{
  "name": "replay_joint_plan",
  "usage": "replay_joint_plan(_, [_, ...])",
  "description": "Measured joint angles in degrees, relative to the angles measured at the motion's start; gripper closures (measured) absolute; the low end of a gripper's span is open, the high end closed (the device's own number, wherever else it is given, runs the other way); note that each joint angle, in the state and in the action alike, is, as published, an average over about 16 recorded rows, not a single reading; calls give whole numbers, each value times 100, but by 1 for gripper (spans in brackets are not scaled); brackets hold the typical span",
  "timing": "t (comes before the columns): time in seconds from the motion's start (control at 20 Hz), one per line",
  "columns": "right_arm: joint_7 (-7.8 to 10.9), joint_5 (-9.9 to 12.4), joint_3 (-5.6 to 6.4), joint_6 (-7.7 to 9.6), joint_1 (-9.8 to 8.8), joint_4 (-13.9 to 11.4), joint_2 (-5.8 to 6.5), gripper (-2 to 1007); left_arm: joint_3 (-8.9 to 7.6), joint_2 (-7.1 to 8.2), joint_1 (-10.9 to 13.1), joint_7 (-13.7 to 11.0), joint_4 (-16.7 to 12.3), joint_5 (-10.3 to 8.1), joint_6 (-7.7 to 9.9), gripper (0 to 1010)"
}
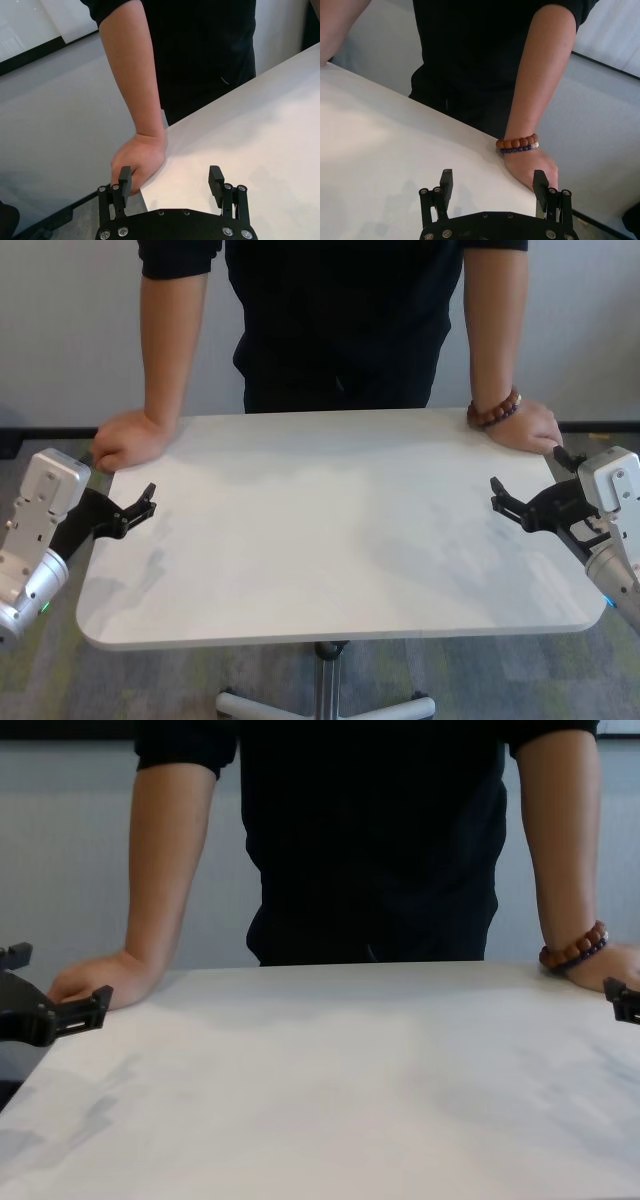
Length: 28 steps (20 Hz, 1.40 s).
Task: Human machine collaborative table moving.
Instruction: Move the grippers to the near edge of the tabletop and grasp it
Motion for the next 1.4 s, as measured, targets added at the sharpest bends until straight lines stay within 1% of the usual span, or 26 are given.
replay_joint_plan(1.15, [-15,-7,5,7,-7,-15,0,0,-13,1,5,-6,-9,-6,1,10])
replay_joint_plan(1.25, [-68,-64,3,44,-21,-67,11,0,-30,10,18,-12,-38,-8,7,10])
replay_joint_plan(1.4, [-164,-208,-5,151,-70,-211,44,0,-78,49,73,-40,-141,-27,43,10])
